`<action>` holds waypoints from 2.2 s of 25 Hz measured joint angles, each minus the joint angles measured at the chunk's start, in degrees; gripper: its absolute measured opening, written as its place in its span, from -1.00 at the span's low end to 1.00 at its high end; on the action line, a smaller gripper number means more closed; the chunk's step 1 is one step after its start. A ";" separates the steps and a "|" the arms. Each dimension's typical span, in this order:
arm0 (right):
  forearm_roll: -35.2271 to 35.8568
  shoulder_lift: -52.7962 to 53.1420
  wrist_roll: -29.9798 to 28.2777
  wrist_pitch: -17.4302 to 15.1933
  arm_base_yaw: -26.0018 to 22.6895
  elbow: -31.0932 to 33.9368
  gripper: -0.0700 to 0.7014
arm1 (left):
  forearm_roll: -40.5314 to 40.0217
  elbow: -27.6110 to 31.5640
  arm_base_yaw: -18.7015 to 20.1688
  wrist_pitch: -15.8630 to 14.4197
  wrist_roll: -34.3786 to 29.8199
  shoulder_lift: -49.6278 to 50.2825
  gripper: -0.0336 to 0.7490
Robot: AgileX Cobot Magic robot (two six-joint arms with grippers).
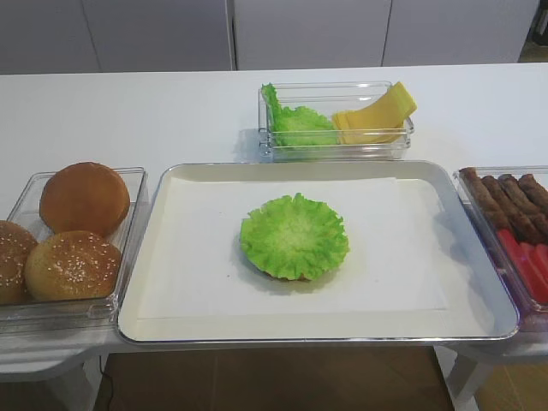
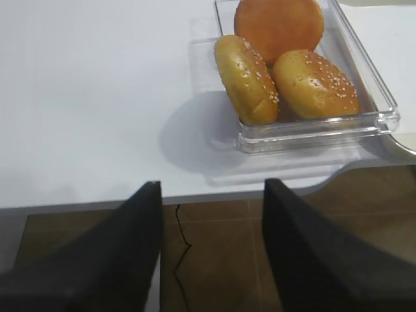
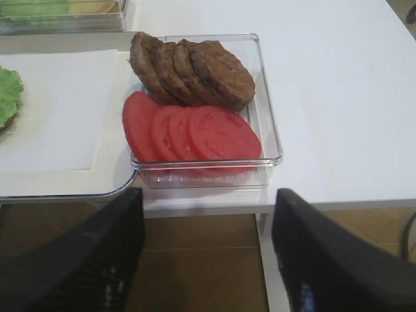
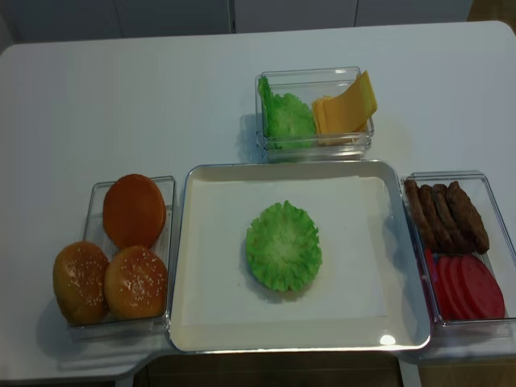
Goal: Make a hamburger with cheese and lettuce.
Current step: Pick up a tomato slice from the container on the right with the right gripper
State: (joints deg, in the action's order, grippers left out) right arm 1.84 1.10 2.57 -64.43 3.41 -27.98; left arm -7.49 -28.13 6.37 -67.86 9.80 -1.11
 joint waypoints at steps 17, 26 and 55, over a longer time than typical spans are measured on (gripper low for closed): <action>0.00 0.00 0.47 0.00 0.00 0.00 0.39 | 0.00 0.00 0.00 0.00 0.00 0.00 0.03; 0.00 0.00 0.47 0.00 0.00 0.00 0.39 | 0.00 0.00 0.00 0.00 0.00 0.00 0.03; 2.98 -14.55 5.68 1.60 0.00 -7.29 0.39 | 0.00 0.00 0.00 0.00 0.00 0.00 0.03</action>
State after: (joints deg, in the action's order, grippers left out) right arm 4.82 -13.45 8.25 -62.82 3.41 -35.26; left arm -7.49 -28.13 6.37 -67.86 9.80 -1.11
